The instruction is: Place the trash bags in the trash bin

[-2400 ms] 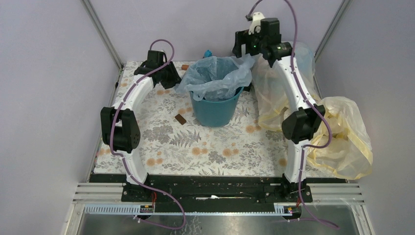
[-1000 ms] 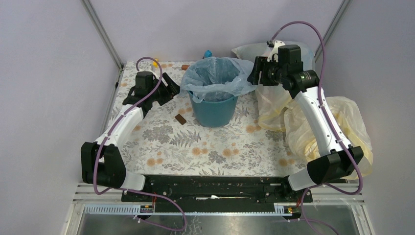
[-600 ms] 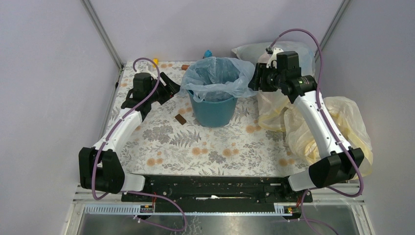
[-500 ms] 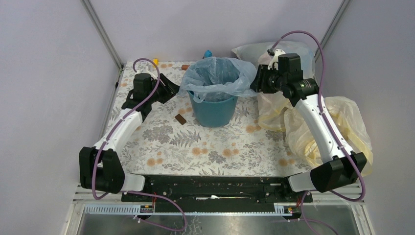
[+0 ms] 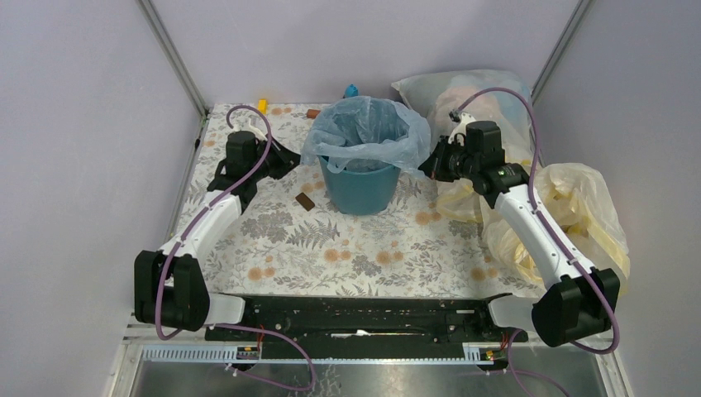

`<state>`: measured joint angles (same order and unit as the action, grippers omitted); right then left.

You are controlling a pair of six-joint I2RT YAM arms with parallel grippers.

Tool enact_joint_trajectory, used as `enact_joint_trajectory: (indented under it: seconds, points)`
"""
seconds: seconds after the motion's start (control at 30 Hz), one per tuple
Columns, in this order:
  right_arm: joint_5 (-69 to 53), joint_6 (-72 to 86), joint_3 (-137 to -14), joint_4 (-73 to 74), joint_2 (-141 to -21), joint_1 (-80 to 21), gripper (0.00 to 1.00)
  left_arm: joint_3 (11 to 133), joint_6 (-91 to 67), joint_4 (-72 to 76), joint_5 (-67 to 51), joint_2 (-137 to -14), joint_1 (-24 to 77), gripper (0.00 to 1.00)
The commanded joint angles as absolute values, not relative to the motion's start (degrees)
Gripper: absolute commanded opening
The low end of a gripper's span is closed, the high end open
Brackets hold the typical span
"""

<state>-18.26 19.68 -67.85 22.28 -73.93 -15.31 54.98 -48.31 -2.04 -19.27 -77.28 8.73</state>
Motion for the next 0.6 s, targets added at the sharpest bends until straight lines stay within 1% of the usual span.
enact_joint_trajectory:
  seconds: [0.0, 0.13, 0.27, 0.4, 0.5, 0.57]
  points:
    - [-21.6, 23.5, -61.5, 14.3, -71.8, -15.4, 0.00, 52.4, -46.8, 0.4, -18.7, -73.2, 8.4, 0.00]
    - [-25.1, 25.3, -58.3, 9.6, -73.8, -15.4, 0.00, 50.5, -46.5, 1.3, -20.0, -74.4, 8.4, 0.00]
    - [-28.2, 25.5, -57.4, 7.0, -77.6, -15.5, 0.00, 49.7, -46.3, 2.1, -21.9, -75.5, 8.4, 0.00]
    - [-31.1, 24.8, -57.3, 6.1, -80.3, -15.5, 0.00, 49.6, -45.2, 0.4, -20.0, -73.6, 8.4, 0.00]
    - [-30.9, 24.9, -56.2, 4.6, -81.5, -15.4, 0.00, 48.8, -45.1, 0.2, -18.1, -71.7, 8.4, 0.00]
    - [-30.8, 25.6, -54.9, 2.9, -82.3, -15.5, 0.01, 48.3, -45.4, 0.9, -19.0, -72.1, 8.4, 0.00]
